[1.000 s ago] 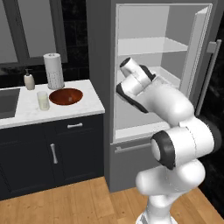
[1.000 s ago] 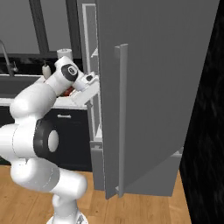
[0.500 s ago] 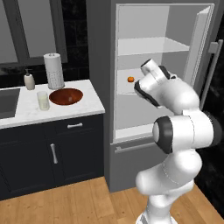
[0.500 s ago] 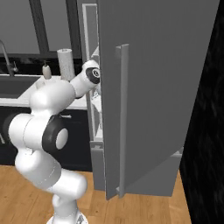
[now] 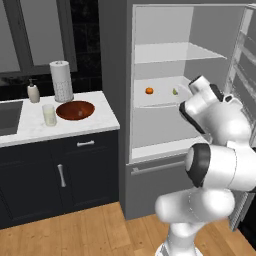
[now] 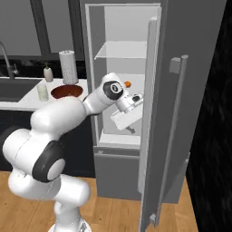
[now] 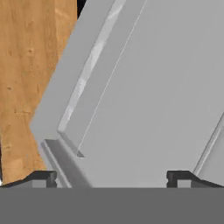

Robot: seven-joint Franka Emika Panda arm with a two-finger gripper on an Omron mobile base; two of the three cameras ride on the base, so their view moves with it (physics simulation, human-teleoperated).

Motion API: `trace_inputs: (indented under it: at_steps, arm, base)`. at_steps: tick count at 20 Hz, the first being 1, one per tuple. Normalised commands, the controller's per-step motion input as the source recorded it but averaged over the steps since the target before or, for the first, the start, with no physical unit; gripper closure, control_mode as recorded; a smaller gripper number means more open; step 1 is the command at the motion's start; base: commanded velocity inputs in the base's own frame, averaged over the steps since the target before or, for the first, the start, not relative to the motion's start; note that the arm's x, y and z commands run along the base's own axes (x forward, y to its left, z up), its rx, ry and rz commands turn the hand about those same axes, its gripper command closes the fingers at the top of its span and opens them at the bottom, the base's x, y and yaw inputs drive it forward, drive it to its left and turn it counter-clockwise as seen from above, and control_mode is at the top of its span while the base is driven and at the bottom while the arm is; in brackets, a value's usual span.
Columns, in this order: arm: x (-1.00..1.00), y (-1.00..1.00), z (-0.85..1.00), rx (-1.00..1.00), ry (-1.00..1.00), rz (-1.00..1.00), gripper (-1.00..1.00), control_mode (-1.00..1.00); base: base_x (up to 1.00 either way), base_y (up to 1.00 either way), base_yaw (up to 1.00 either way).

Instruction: Grab a lemon wedge from the fridge and one ice cube from the ice bowl, and put them in the glass of lemonade.

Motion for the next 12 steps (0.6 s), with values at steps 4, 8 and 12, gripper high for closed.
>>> trace_inputs:
  at_steps: [4,8,12]
  arm:
    - [-0.15,0.42,0.18,-0.17,0.00,0.00,-1.00,-1.00]
    - [0.03,0.97,0.29,-0.14,0.00,0.00,-1.00,-1.00]
    - [0.07,0.86,0.01,0.11,-0.04,-0.19,-1.00,-1.00]
  base:
    - [0.00,0.00,0.00]
    - [0.00,0.00,0.00]
    - [0.00,0.00,0.00]
